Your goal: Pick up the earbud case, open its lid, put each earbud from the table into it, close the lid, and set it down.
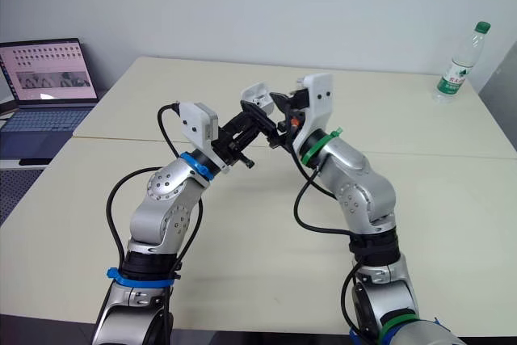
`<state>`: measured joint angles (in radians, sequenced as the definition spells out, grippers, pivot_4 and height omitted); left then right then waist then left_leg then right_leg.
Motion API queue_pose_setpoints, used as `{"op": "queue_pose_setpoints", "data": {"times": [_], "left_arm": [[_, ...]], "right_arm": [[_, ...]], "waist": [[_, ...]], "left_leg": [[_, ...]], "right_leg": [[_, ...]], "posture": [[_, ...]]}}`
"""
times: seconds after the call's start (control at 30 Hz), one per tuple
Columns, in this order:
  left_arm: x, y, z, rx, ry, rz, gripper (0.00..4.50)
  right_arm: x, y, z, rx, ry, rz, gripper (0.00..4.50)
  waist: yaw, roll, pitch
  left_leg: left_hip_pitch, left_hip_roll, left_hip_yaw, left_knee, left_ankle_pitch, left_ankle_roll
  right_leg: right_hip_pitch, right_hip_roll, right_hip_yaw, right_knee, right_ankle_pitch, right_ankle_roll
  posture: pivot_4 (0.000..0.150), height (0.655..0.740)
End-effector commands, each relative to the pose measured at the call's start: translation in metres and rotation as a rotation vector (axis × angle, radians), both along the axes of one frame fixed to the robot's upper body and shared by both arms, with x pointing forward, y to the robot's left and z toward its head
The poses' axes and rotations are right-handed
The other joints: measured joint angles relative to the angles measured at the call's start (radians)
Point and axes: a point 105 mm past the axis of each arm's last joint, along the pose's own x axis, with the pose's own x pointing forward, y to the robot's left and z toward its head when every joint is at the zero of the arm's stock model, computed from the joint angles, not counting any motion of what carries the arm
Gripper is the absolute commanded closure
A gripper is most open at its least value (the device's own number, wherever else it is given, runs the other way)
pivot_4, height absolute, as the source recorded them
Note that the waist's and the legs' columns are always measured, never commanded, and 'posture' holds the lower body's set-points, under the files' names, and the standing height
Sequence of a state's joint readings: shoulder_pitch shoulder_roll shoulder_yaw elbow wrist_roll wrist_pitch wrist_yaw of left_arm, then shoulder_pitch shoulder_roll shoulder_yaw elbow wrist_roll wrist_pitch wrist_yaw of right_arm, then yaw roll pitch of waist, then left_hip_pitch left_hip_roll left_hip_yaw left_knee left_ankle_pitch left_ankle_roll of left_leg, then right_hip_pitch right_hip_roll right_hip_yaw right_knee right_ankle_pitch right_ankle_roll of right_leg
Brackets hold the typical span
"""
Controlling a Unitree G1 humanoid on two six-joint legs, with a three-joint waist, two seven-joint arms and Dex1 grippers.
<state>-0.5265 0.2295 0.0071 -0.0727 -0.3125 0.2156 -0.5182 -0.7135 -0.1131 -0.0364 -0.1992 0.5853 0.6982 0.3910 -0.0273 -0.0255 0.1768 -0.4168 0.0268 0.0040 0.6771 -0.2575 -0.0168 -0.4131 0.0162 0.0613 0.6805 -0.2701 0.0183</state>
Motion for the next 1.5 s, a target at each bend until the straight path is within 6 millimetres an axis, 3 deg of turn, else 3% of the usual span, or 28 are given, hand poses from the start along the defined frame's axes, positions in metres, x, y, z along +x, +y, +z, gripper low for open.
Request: {"op": "queue_pose_setpoints", "data": {"times": [0.03,0.1,0.27,0.37,0.5,0.9,1.27,1.37,1.5], "left_arm": [[-0.007,0.003,0.013,-0.005,-0.061,-0.013,3.75],[-0.007,0.006,0.01,0.004,-0.055,-0.009,3.75],[-0.011,0.011,0.002,0.017,-0.04,0.004,3.75],[-0.013,0.014,0.0,0.017,-0.033,0.018,3.75],[-0.014,0.013,-0.002,0.018,-0.029,0.02,3.75],[-0.015,0.012,-0.001,0.03,-0.03,0.024,3.75],[-0.017,0.016,0.0,0.045,-0.028,0.028,3.75],[-0.017,0.014,0.002,0.045,-0.03,0.024,3.75],[-0.018,0.013,0.001,0.047,-0.032,0.018,3.75]], "right_arm": [[-0.007,-0.043,0.019,-0.047,-0.061,0.028,0.9],[-0.003,-0.068,0.003,-0.235,-0.03,0.027,0.9],[-0.001,-0.154,-0.086,-0.81,0.152,-0.011,0.9],[-0.012,-0.178,-0.116,-0.976,0.178,0.059,0.9],[-0.014,-0.184,-0.128,-1.024,0.19,0.109,0.9],[-0.007,-0.16,-0.142,-1.062,0.156,0.196,0.9],[-0.013,-0.168,-0.159,-1.123,0.173,0.213,0.9],[-0.013,-0.17,-0.162,-1.135,0.179,0.208,1.45],[-0.012,-0.174,-0.165,-1.139,0.187,0.201,2.85]], "waist": [[0.002,0.0,0.0],[0.002,0.0,0.0],[0.0,-0.001,0.0],[-0.003,-0.001,0.001],[-0.014,0.0,0.001],[-0.002,-0.001,0.001],[-0.002,-0.001,0.001],[-0.002,-0.001,0.001],[-0.002,-0.001,0.001]], "left_leg": [[0.0,-0.001,0.0,0.0,0.0,0.0],[0.0,-0.001,0.001,0.0,0.0,0.0],[0.001,0.0,0.001,-0.001,-0.001,0.001],[0.001,0.0,0.002,-0.001,-0.001,0.001],[0.003,0.001,0.006,-0.001,0.0,0.001],[0.003,0.0,0.004,0.0,0.0,0.001],[0.003,0.0,0.004,0.0,0.0,0.0],[0.003,0.0,0.004,0.0,0.0,0.0],[0.004,0.0,0.004,0.0,0.0,0.0]], "right_leg": [[0.0,0.0,0.0,0.0,0.0,0.0],[0.0,-0.001,0.001,-0.001,0.0,0.0],[0.001,0.0,0.001,-0.003,-0.001,0.001],[0.001,0.0,0.002,-0.002,-0.001,0.001],[0.0,0.001,0.006,0.0,-0.001,0.001],[0.001,0.001,0.005,-0.001,0.0,0.001],[0.001,0.0,0.004,0.0,0.0,0.001],[0.002,0.0,0.004,-0.001,0.0,0.001],[0.003,0.0,0.004,-0.001,0.0,0.001]], "posture": [[0.15,0.74],[0.15,0.74],[0.15,0.74],[0.15,0.74],[0.15,0.74],[0.15,0.74],[0.15,0.74],[0.15,0.74],[0.15,0.74]]}}
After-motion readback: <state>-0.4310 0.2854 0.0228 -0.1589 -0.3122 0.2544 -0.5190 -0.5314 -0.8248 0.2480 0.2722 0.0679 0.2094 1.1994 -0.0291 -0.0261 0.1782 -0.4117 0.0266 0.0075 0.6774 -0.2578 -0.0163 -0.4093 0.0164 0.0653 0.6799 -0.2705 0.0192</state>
